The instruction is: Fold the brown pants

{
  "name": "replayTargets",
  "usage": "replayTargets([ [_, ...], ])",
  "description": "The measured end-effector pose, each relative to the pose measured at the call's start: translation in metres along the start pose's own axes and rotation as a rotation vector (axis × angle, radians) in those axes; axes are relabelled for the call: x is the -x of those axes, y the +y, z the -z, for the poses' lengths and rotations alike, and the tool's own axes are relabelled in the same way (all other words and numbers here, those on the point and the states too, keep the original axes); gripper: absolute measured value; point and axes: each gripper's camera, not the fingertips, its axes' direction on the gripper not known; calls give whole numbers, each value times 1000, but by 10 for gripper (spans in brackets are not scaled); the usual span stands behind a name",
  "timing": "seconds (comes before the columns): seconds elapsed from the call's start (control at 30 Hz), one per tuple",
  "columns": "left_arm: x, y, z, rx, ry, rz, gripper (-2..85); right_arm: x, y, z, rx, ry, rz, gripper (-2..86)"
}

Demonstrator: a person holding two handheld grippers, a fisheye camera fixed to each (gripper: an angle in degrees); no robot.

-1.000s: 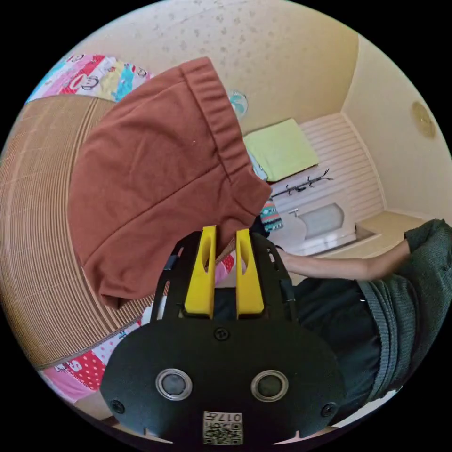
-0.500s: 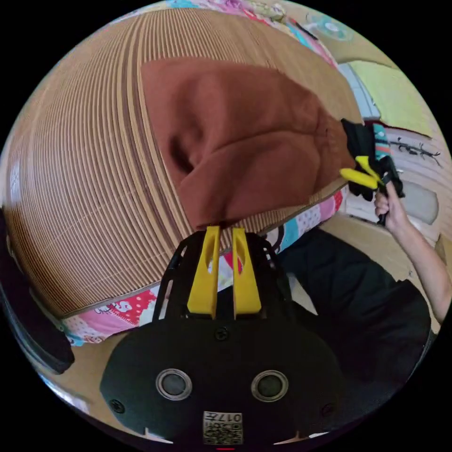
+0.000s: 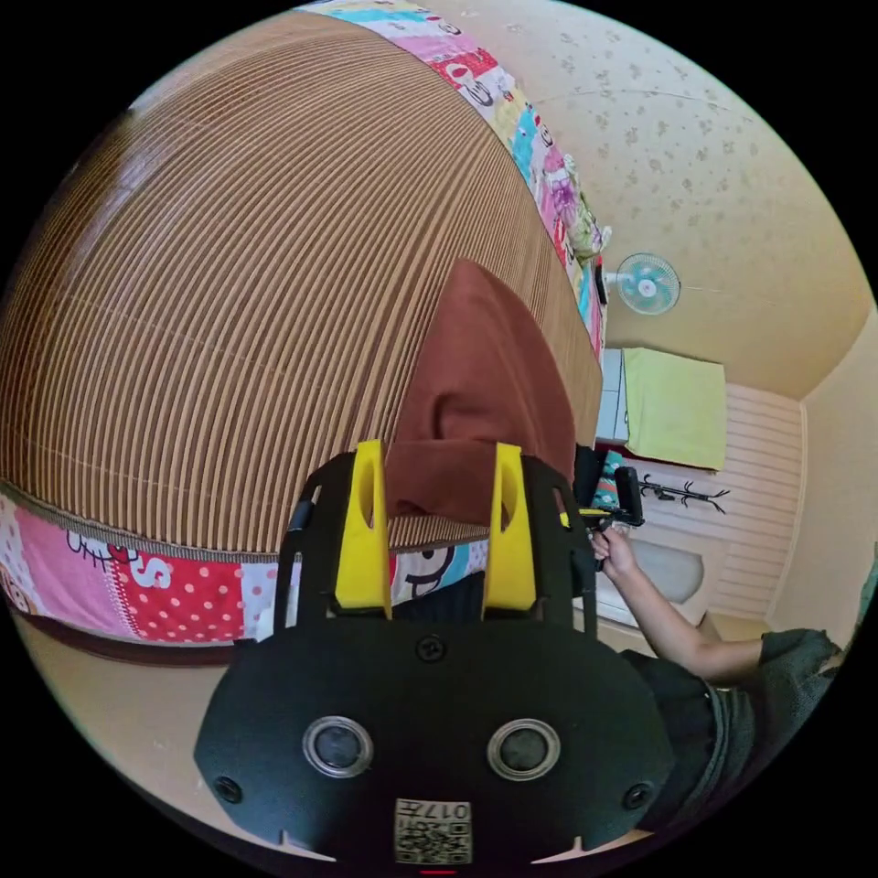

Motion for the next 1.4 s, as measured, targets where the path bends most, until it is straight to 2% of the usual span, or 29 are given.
replayTargets([
  [0.07, 13, -12, -26, 86, -12, 17, 177, -24, 5, 7, -79, -107, -150, 26],
  [0.17, 32, -25, -71, 239, 120, 47, 142, -22, 11, 18, -179, -20, -275, 22],
  [0.2, 41, -28, -78, 268, 128, 99, 125, -13, 9, 22, -197, 72, -293, 20],
  [0.27, 46, -31, -84, 335, 158, 74, 99, 8, 9, 27, -266, 244, -279, 15],
  [0.33, 41, -28, -70, 323, 304, -29, 73, 33, 10, 30, -388, 482, -269, 9],
  [0.4, 28, -25, -46, 264, 445, -122, 67, 43, 3, 24, -420, 578, -283, 7],
  [0.47, 5, -18, -22, 229, 507, -232, 65, 45, -8, 14, -420, 464, -234, 6],
  [0.53, -39, -6, 7, 210, 501, -399, 64, 41, -31, -9, -355, 119, -158, 5],
  [0.57, -53, -2, 14, 209, 485, -452, 64, 41, -39, -18, -317, 17, -122, 5],
  [0.63, -114, 15, 24, 212, 389, -635, 65, 41, -69, -57, -110, -317, -47, 5],
  [0.73, -172, 25, -5, 261, 292, -746, 71, 41, -81, -81, 23, -591, 34, 5],
  [0.8, -190, 23, -40, 286, 232, -734, 71, 30, -76, -73, -23, -613, 10, 5],
  [0.9, -198, 13, -96, 353, 113, -654, 25, -20, -47, -37, -223, -599, -134, 5],
  [0.97, -190, 7, -112, 345, 43, -585, 61, -63, -19, -15, -319, -551, -301, 4],
  [1.03, -166, -2, -116, 286, -116, -495, 86, -112, 20, 10, -390, -500, -437, 4],
  [1.13, -129, -18, -107, 200, -339, -412, 128, -148, 55, 28, -440, -562, -412, 3],
  [1.2, -107, -34, -99, 155, -409, -379, 156, -158, 70, 32, -431, -585, -372, 3],
  [1.3, -83, -62, -97, 142, -423, -455, 164, -163, 88, 23, -397, -586, -360, 4],
  [1.37, -71, -76, -113, 222, -426, -535, 160, -159, 95, 13, -395, -600, -356, 5],
  [1.4, -59, -84, -134, 353, -452, -558, 142, -155, 97, 5, -395, -619, -336, 5],
])
